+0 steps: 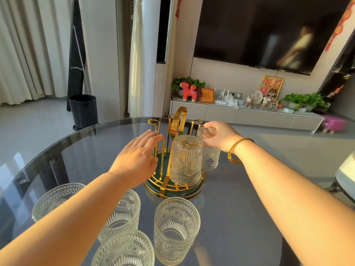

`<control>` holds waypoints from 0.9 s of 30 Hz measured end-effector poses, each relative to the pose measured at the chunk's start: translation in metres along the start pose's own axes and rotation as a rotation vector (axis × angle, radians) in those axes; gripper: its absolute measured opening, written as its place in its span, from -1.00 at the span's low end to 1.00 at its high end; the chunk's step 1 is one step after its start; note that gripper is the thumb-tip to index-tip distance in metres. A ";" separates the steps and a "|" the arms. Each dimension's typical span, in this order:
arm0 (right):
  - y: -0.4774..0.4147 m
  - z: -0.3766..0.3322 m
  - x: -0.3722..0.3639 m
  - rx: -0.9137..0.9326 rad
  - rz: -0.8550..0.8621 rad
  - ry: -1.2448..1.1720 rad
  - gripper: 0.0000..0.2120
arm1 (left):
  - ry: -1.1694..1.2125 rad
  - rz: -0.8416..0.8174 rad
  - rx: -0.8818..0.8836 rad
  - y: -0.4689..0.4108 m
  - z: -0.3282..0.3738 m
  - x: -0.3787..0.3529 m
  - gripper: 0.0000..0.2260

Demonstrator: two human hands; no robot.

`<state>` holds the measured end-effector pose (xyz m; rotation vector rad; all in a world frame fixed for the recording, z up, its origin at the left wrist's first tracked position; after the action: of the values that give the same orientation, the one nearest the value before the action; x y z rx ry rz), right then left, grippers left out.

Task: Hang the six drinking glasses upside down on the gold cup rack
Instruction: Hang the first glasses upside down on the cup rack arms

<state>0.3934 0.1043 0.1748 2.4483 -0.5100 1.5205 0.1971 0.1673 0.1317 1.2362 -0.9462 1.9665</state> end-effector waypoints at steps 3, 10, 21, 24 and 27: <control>-0.002 0.003 -0.002 0.001 0.005 0.003 -0.43 | 0.003 0.009 -0.004 0.000 -0.001 0.000 -0.50; -0.003 0.007 -0.004 0.010 0.034 -0.029 -0.46 | 0.002 0.004 0.003 0.000 0.000 -0.001 -0.50; 0.077 0.008 -0.010 0.062 0.315 -0.326 -0.52 | -0.005 -0.002 0.023 0.004 0.004 0.001 -0.51; 0.116 0.008 -0.053 0.131 0.252 -0.555 -0.55 | -0.003 -0.016 0.032 0.005 0.004 0.002 -0.50; 0.147 0.005 -0.105 0.157 0.040 -0.728 -0.43 | 0.002 -0.029 0.049 0.008 0.007 0.003 -0.50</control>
<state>0.2960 -0.0140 0.0789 3.0965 -0.5664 0.6456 0.1930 0.1577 0.1351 1.2676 -0.8792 1.9783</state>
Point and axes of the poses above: each hand's wrist, its own y-axis away from the middle knuckle, its own x-axis out of the back of the hand, z = x × y, the point moved 5 cm from there along -y, towards the middle knuckle, and after that the axes turned 11 degrees about -z, right-handed, at the moved point
